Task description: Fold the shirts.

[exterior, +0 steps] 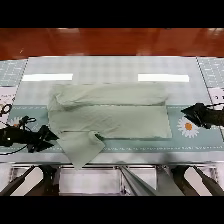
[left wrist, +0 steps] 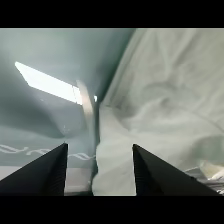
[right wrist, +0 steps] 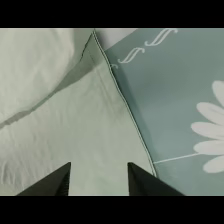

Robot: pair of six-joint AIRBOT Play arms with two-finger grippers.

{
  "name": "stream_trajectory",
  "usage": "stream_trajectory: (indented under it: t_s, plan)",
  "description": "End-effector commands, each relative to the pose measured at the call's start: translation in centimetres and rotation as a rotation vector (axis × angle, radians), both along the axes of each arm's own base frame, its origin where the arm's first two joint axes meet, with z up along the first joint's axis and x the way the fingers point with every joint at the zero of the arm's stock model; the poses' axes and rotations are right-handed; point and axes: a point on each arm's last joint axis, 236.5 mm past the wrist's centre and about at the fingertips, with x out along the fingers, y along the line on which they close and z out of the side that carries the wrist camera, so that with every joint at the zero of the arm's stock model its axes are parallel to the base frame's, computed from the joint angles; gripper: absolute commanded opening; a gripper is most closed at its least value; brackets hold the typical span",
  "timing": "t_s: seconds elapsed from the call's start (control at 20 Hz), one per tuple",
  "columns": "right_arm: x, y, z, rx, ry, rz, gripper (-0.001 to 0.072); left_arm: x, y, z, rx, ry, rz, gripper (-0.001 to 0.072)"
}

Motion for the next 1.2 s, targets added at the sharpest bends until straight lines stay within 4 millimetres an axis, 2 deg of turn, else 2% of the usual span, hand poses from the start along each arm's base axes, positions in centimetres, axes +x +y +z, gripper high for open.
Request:
stream_trajectory:
  t_s: [0.0,0.1,0.15,0.2,0.3,0.4,0.45,0.6,0.65,0.75,0.85,1.05,1.15]
  plan:
    - [-0.2,0.4,-0.2,0.012,-0.005,0.007,0.0407,0.7,-2.2,-0.6,-0.021,-0.037,-0.048,0.0506]
    - [-0.2,0.3,-0.2,0.009,-0.005,0.005,0.0407,1.8,-4.6,-0.5,-0.075,-0.089,-0.074,0.0503]
    - [-0.3,0.2,-0.3,0.003,-0.001,0.006,0.0407,2.2,-5.0,-0.7,-0.069,-0.098,-0.090,0.0384]
    - [-0.7,-0.1,-0.7,-0.019,0.015,0.013,0.0407,2.7,-4.9,-0.7,-0.057,-0.119,-0.104,0.0023]
    - [-2.6,-2.1,-2.6,-0.118,0.119,0.009,0.0407,3.4,-4.7,-0.2,-0.055,-0.146,-0.116,0.0016]
    - [-5.9,-4.3,-4.8,-0.209,0.287,-0.026,0.0407,4.0,-4.5,0.4,-0.056,-0.167,-0.130,0.0016]
    - [-7.2,-4.0,-5.5,-0.201,0.337,-0.020,0.0407,4.1,-4.6,0.5,-0.058,-0.171,-0.130,0.0016]
    - [-10.4,-0.8,-7.9,-0.079,0.456,0.041,0.0407,4.2,-4.6,0.5,-0.061,-0.172,-0.128,0.0016]
    - [-10.6,0.4,-8.3,-0.022,0.463,0.052,0.0407,4.2,-4.6,0.5,-0.060,-0.172,-0.128,0.0016]
    - [-9.5,2.8,-8.1,0.101,0.421,0.077,0.0407,4.2,-4.6,0.5,-0.061,-0.172,-0.128,0.0016]
    - [-9.5,3.5,-8.6,0.159,0.451,0.074,0.0407,4.2,-4.6,0.5,-0.061,-0.173,-0.128,0.0016]
    - [-7.7,4.7,-9.2,0.226,0.422,0.058,0.0407,4.6,-4.4,0.4,-0.046,-0.185,-0.119,0.0016]
    - [-6.9,6.1,-9.9,0.221,0.418,0.092,0.0407,4.7,-4.3,0.4,-0.042,-0.189,-0.116,0.0016]
